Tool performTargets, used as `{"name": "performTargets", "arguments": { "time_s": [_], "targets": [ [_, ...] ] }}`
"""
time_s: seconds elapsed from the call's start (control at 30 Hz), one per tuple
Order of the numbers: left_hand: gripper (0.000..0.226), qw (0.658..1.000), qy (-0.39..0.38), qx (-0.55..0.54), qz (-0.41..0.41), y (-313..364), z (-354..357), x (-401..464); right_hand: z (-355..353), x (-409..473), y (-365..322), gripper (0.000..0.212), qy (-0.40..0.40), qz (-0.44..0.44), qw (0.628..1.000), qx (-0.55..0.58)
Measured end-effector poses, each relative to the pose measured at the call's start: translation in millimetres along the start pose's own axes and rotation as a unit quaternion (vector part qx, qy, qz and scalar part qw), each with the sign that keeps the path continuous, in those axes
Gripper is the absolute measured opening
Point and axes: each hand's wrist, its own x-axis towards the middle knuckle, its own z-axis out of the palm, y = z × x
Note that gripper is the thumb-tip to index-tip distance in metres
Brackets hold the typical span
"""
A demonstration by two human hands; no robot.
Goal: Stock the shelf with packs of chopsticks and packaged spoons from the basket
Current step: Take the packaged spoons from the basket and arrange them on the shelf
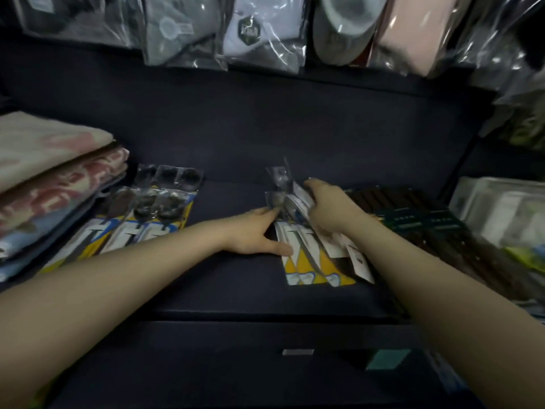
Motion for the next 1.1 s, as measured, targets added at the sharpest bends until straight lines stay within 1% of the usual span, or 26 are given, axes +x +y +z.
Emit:
{"name": "performTargets", "arguments": {
  "time_s": [0.1,0.17,0.2,0.23,0.33,0.37,0.4,0.47,0.5,0.53,0.57,0.6,0.63,0.67,0.73,0.77,0.8,0.83,0.87,0.9,0.93,0.97,1.0,1.03,1.07,1.1],
  "targets": [
    [0.09,1.0,0.013,-0.026,0.0,11,0,16,-16,1,14,0.028,0.024,0.024,0.995,0.094],
    [0.087,0.999,0.027,-0.029,-0.004,19,1,28,-24,2,24,0.016,0.025,0.055,0.98,0.188],
    [0.086,0.999,0.033,-0.031,-0.004,23,3,35,-29,3,28,0.016,0.025,0.076,0.968,0.238],
    [0.087,0.999,0.036,-0.031,-0.005,27,5,41,-33,3,30,0.02,0.02,0.094,0.952,0.292],
    [0.086,0.999,0.048,-0.003,-0.017,33,7,53,-44,4,34,0.021,-0.008,0.118,0.892,0.436],
    [0.081,0.998,0.064,0.017,-0.017,33,4,51,-47,5,34,0.019,-0.013,0.123,0.874,0.47],
    [0.074,0.994,0.1,0.035,-0.016,34,0,47,-48,5,32,0.016,-0.02,0.125,0.859,0.496],
    [0.052,0.977,0.212,0.024,-0.022,33,-12,30,-47,8,26,0.009,-0.031,0.12,0.837,0.533],
    [0.041,0.964,0.263,-0.02,-0.027,33,-18,19,-45,10,20,0.006,-0.03,0.116,0.831,0.542],
    [0.032,0.951,0.295,-0.091,-0.027,33,-20,7,-42,11,12,0.006,-0.026,0.112,0.829,0.547],
    [0.025,0.936,0.309,-0.167,-0.014,34,-22,-5,-40,12,1,0.008,-0.023,0.106,0.829,0.548],
    [0.019,0.928,0.308,-0.211,-0.003,35,-23,-16,-36,13,-10,0.009,-0.023,0.095,0.831,0.548],
    [0.018,0.927,0.302,-0.222,0.006,36,-22,-26,-33,15,-22,0.01,-0.027,0.082,0.834,0.546],
    [0.024,0.931,0.295,-0.213,0.01,37,-21,-35,-29,17,-34,0.009,-0.036,0.066,0.841,0.536],
    [0.045,0.948,0.276,-0.16,-0.005,36,-18,-49,-25,19,-58,0.004,-0.061,0.038,0.861,0.503],
    [0.053,0.95,0.284,-0.126,-0.021,33,-19,-53,-23,19,-68,0.005,-0.076,0.021,0.865,0.496],
    [0.059,0.946,0.308,-0.092,-0.034,28,-20,-55,-21,21,-78,0.012,-0.093,0.006,0.86,0.502],
    [0.058,0.938,0.339,-0.064,-0.039,22,-22,-57,-21,21,-87,0.021,-0.116,0.0,0.847,0.519],
    [0.049,0.929,0.365,-0.047,-0.032,15,-25,-58,-20,23,-95,0.03,-0.138,-0.01,0.831,0.539],
    [0.032,0.922,0.383,-0.041,-0.03,8,-30,-60,-19,24,-103,0.039,-0.157,-0.021,0.814,0.559],
    [0.016,0.918,0.391,-0.065,-0.036,-2,-34,-60,-16,28,-108,0.048,-0.166,-0.032,0.806,0.567],
    [0.008,0.914,0.384,-0.124,-0.04,-11,-39,-60,-13,33,-112,0.057,-0.162,-0.035,0.812,0.559],
    [0.006,0.906,0.361,-0.215,-0.043,-19,-42,-60,-11,39,-113,0.059,-0.139,-0.033,0.829,0.541],
    [0.007,0.887,0.33,-0.32,-0.043,-23,-46,-60,-8,44,-113,0.051,-0.106,-0.028,0.848,0.519],
    [0.009,0.867,0.294,-0.401,-0.041,-28,-49,-60,-4,51,-110,0.033,-0.077,-0.022,0.86,0.504],
    [0.009,0.854,0.263,-0.447,-0.036,-34,-50,-59,-1,57,-109,0.015,-0.069,-0.005,0.862,0.503]
  ]
}}
